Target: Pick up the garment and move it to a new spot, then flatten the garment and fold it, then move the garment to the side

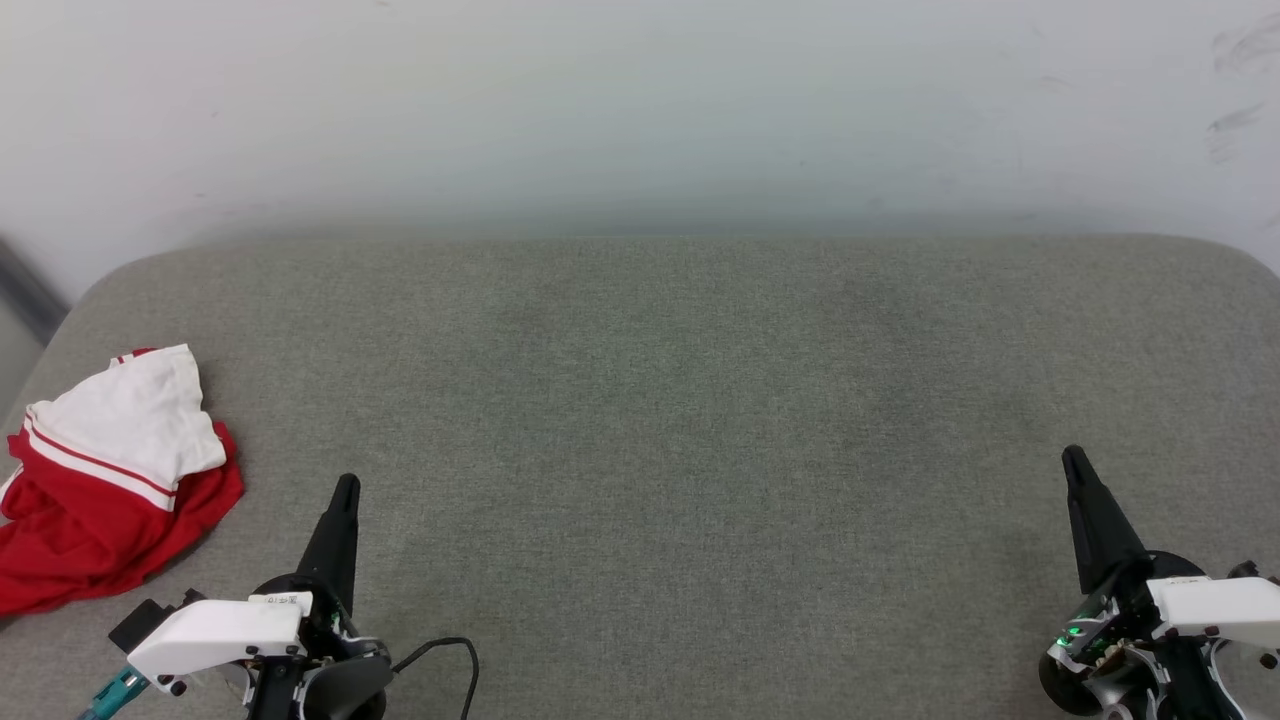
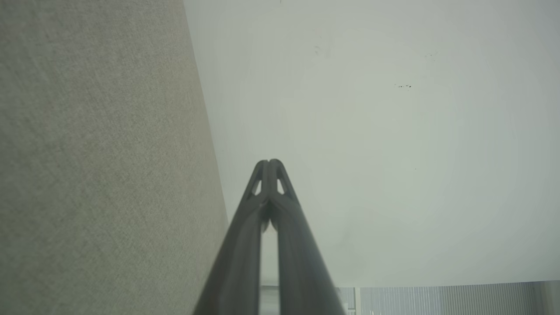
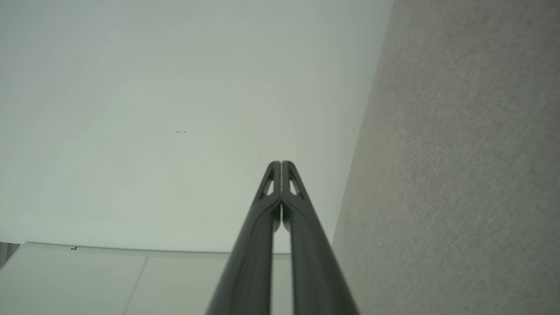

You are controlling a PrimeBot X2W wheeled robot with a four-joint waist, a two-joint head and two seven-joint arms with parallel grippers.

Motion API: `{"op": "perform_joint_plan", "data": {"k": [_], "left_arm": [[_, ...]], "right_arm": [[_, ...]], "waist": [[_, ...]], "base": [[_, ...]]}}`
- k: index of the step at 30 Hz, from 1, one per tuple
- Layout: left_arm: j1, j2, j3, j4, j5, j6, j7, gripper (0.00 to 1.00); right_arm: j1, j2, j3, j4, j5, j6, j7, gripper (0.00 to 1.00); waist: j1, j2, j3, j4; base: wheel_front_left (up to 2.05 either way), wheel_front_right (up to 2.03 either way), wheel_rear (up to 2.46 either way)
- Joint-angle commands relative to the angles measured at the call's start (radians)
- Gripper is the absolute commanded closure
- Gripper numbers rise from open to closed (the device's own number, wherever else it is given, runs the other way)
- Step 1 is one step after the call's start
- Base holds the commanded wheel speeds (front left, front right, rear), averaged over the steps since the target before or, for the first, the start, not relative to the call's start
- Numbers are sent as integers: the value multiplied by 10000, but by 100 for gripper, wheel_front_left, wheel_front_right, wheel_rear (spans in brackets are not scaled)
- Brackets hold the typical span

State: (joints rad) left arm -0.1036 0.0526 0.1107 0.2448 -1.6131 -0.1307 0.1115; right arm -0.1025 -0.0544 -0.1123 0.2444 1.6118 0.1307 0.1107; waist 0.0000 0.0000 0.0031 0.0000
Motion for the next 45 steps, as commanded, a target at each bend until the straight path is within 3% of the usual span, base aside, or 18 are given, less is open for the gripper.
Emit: {"op": "perform_joint_plan", "data": {"k": [1,8,9,28,35,45], "left_arm": [[-92,-7,40,9,51,-1,21,100],[-92,-10,43,9,54,0,23,100],[12,-2,-13,26,0,0,-3,0],[-149,-24,-802,-427,475,1,-799,0],[-194,-23,-975,-638,1731,1,-1100,0],[-249,-21,-1123,-824,4111,1,-1489,0]], "right_arm": [[-111,45,-12,12,-21,0,33,100],[-112,46,-14,13,-23,0,36,100],[16,2,0,20,-2,0,-6,0],[45,-119,414,-293,-371,0,-592,0],[-51,-479,881,-402,-1361,0,-1080,0],[-183,-638,1036,-498,-3962,0,-1493,0]], "waist": [[0,0,0,0],[0,0,0,0],[0,0,0,0],[0,0,23,-30],[0,0,23,-52],[0,0,42,-77]], "base": [[0,0,0],[0,0,0],[0,0,0],[0,0,0],[0,0,0],[0,0,0]]}}
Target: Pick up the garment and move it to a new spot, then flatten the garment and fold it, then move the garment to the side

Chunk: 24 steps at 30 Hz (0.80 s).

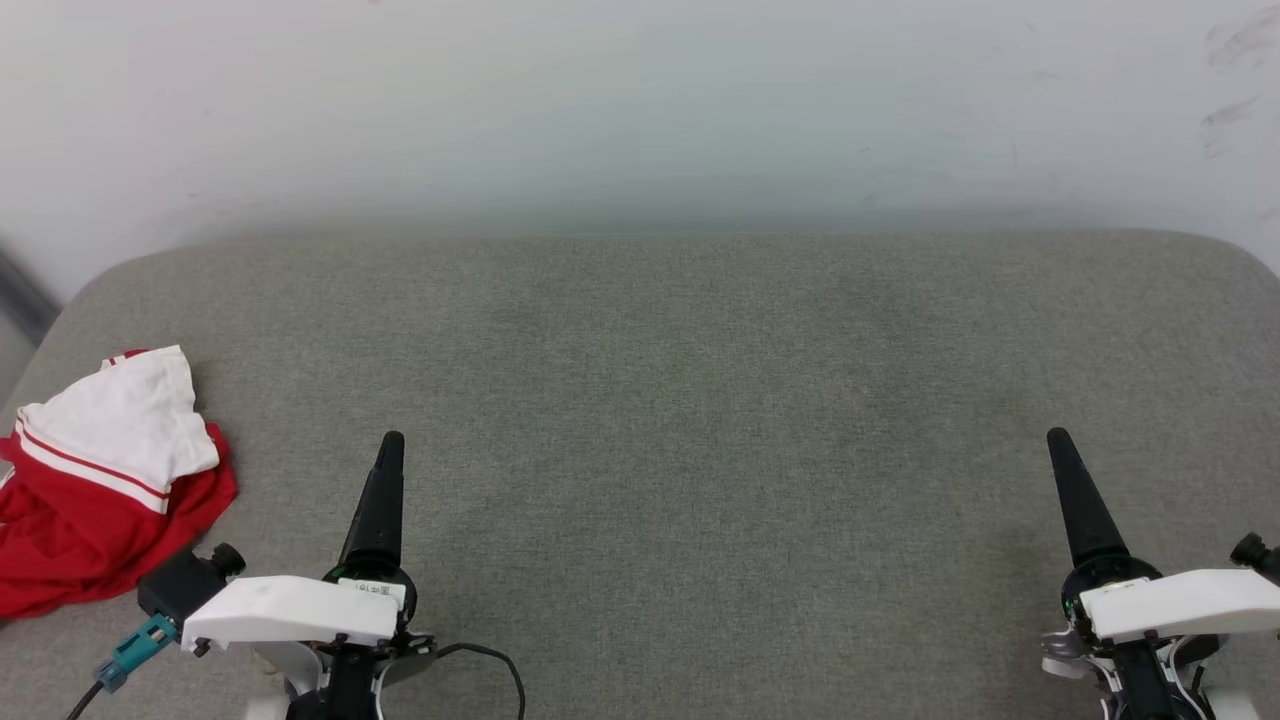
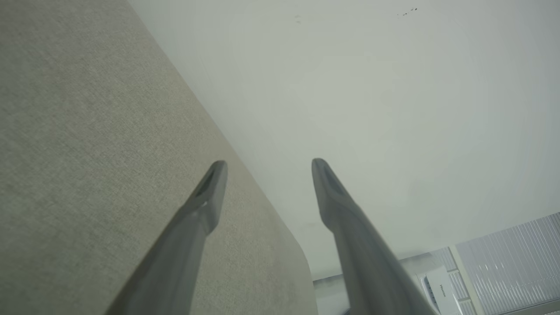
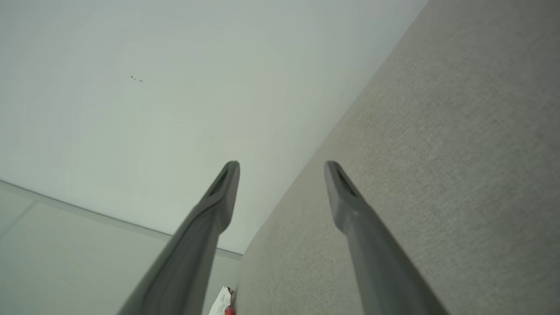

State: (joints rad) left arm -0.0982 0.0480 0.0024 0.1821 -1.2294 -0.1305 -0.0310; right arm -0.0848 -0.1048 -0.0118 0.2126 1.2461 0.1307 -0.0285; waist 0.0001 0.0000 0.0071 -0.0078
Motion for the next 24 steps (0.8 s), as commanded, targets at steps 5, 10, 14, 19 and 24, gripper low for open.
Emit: {"op": "perform_joint_plan", "data": {"k": [5,10,14,19,24], "left_arm": [[-281,25,-144,-230,1564,-1,-246,0],[-312,27,-319,-176,3017,42,-419,0],[-327,27,-415,-199,3855,115,-556,0],[-374,27,-527,-193,4932,222,-713,0],[-402,95,-581,-153,5793,314,-858,0]], "right_arm": [[-377,-191,128,-172,-1904,0,-276,0],[-413,-184,185,-74,-3167,0,-453,0],[-504,-189,243,102,-3947,0,-578,0],[-590,-195,234,375,-4882,0,-682,0],[-701,-218,338,511,-5736,0,-726,0]], "waist": [[0,0,4,-5],[0,0,2,-20],[0,0,4,-41],[0,0,3,-35],[0,0,20,-46]], "base": [[0,0,0],[0,0,0],[0,0,0],[0,0,0],[0,0,0]]}}
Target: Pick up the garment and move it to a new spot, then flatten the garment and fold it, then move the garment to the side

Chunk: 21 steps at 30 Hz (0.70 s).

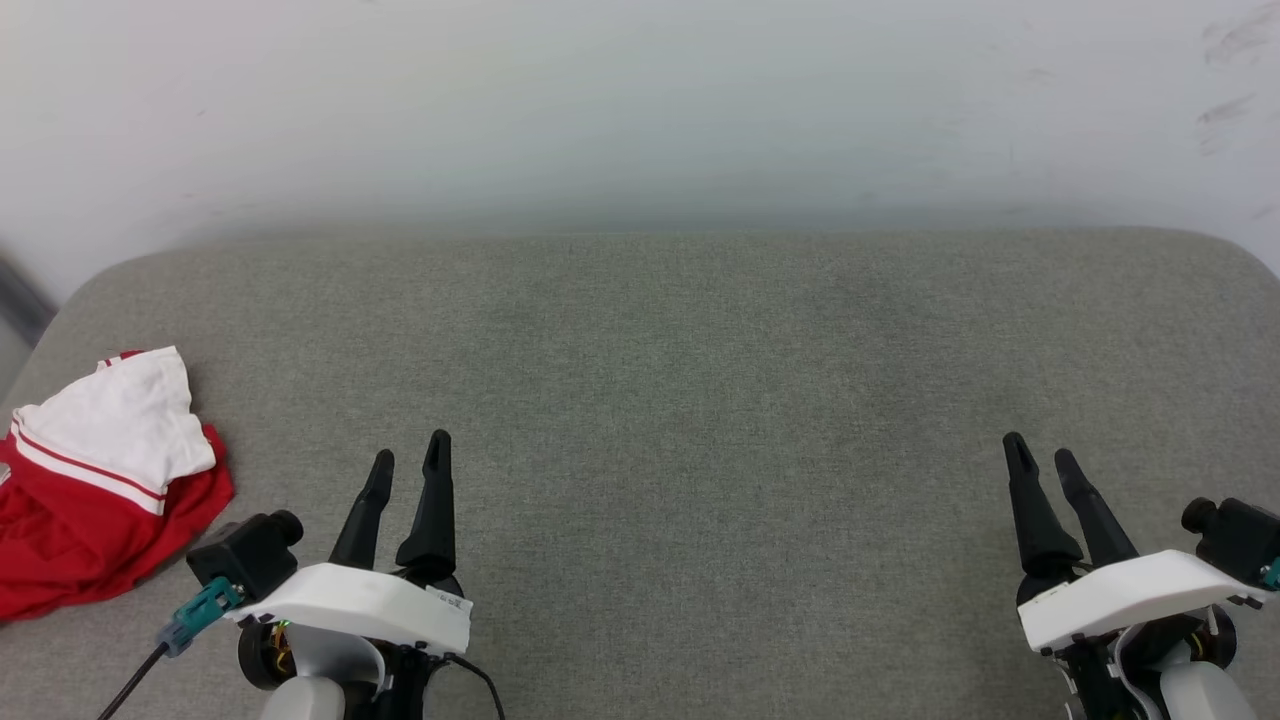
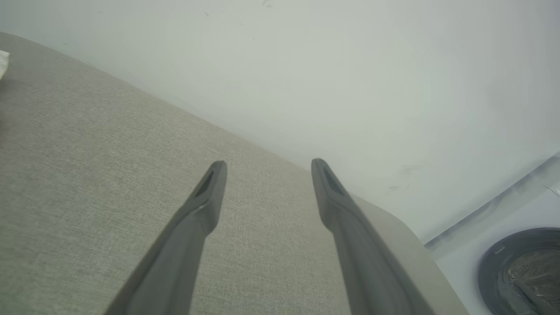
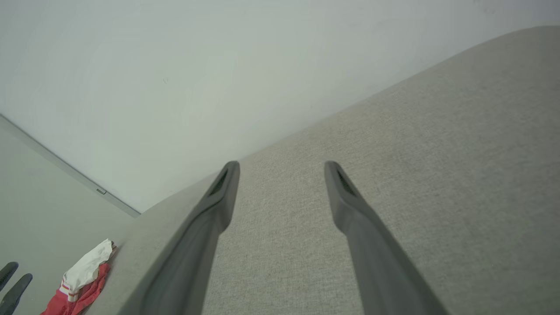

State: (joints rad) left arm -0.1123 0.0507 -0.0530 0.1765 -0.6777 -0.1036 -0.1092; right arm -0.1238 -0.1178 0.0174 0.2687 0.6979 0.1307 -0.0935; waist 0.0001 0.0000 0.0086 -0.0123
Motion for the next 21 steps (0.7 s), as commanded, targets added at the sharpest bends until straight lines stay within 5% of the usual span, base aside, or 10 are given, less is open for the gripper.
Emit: {"op": "perform_joint_plan", "data": {"k": [1,21], "left_arm": [[-269,89,-47,-90,438,60,-111,0],[-225,449,-321,106,3000,606,-683,0]], "right_arm": [[-331,-98,56,-33,-423,0,-79,0],[-11,168,-350,-664,-3588,0,-88,0]], "waist": [[-1,0,8,-1],[-1,0,-9,-57]], "base": [[0,0,0],[0,0,0]]}}
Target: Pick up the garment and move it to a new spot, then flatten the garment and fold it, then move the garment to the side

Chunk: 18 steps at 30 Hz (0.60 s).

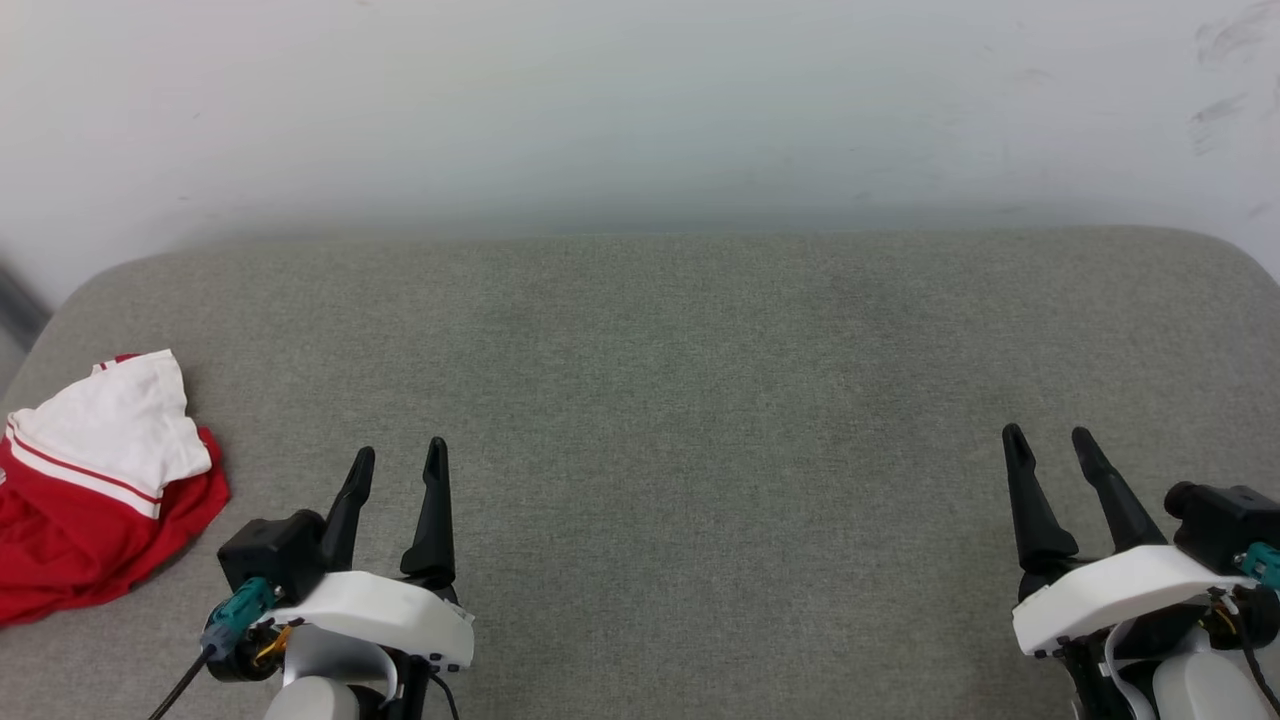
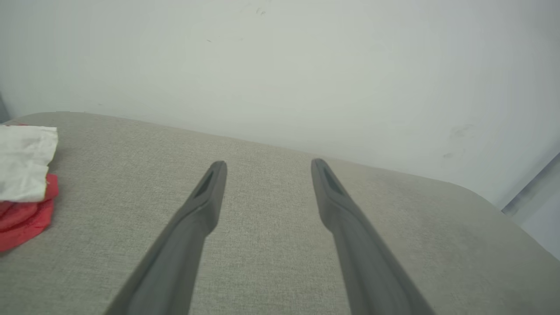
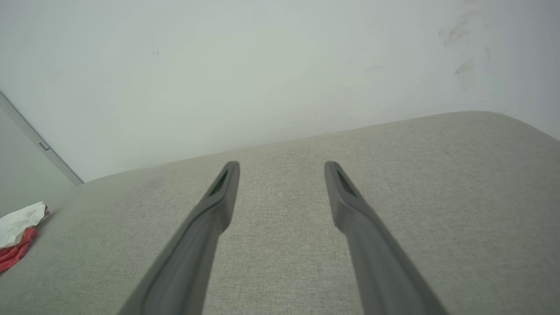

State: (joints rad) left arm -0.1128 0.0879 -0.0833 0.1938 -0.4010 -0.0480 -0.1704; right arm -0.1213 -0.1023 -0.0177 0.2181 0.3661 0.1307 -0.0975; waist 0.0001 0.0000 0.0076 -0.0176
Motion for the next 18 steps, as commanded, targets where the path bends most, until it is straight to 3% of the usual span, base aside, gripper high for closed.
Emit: {"op": "perform_joint_plan", "data": {"k": [1,18], "left_arm": [[-223,86,-29,-55,332,65,-101,0],[-219,168,-223,64,1949,269,-510,0]], "right_arm": [[-14,23,3,-204,-377,0,-46,0],[160,205,133,-467,-1807,-1,-61,0]], "waist": [[0,0,4,-9],[0,0,36,-73]], "base": [[0,0,0],[0,0,0]]}}
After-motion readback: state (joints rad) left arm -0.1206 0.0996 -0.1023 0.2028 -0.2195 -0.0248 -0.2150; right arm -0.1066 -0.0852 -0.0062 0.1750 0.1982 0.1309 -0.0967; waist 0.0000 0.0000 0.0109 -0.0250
